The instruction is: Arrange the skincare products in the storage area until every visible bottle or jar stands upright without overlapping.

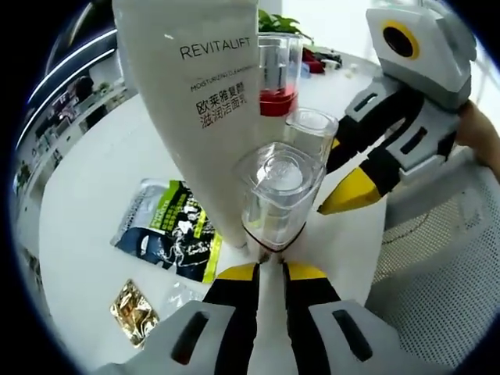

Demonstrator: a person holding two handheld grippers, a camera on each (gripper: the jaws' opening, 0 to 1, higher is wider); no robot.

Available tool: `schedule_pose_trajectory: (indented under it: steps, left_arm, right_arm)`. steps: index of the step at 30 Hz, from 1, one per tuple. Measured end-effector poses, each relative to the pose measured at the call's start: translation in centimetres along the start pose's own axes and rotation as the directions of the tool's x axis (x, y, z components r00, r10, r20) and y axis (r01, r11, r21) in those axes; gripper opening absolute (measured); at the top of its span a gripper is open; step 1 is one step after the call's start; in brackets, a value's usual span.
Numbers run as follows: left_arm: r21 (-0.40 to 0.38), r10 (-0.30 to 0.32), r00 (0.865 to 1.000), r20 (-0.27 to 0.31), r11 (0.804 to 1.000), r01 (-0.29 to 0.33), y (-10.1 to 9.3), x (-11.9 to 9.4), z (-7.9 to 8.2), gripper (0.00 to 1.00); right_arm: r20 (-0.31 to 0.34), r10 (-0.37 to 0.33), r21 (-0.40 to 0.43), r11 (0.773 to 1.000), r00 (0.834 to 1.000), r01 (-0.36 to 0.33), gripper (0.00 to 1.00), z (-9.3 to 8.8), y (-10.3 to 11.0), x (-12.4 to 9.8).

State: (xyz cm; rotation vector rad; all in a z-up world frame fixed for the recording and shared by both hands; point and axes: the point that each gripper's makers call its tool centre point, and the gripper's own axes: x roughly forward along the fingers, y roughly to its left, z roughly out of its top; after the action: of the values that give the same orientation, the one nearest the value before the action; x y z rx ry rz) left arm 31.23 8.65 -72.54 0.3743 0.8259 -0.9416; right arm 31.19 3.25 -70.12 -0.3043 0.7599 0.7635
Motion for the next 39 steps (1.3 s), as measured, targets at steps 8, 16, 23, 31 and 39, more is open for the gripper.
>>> schedule_pose_trajectory:
  steps: [8,16,23,31,39]
  left_arm:
    - [-0.026,-0.002,1.0,0.01,1.0,0.002,-0.27,0.29,0.22,0.05]
    - [-0.032,-0.006,1.0,0.016,0.999,0.006,-0.49,0.54,0.49,0.04]
    - [-0.031,-0.009,1.0,0.02,0.999,0.01,-0.67,0.66,0.65,0.04]
    - [-0.018,-0.006,1.0,0.019,1.0,0.006,-0.68,0.75,0.68,0.04]
    - [-0.01,-0.008,1.0,0.019,1.0,0.008,-0.78,0.72,0.66,0.05]
  right_arm:
    - [0.0,-0.008,-0.003,1.0,1.0,0.008,0.16,0.02,-0.16,-0.04]
    - [0.003,-0.014,-0.003,1.0,1.0,0.014,0.15,0.03,-0.34,-0.12]
    - [0.001,-0.02,-0.011,1.0,1.0,0.02,0.14,0.01,-0.41,-0.15]
    - [0.003,-0.027,-0.019,0.999,1.0,0.027,0.13,0.0,-0.52,-0.22]
    - [0.001,-0.027,-0.019,0.999,1.0,0.027,0.12,-0.08,-0.51,-0.21]
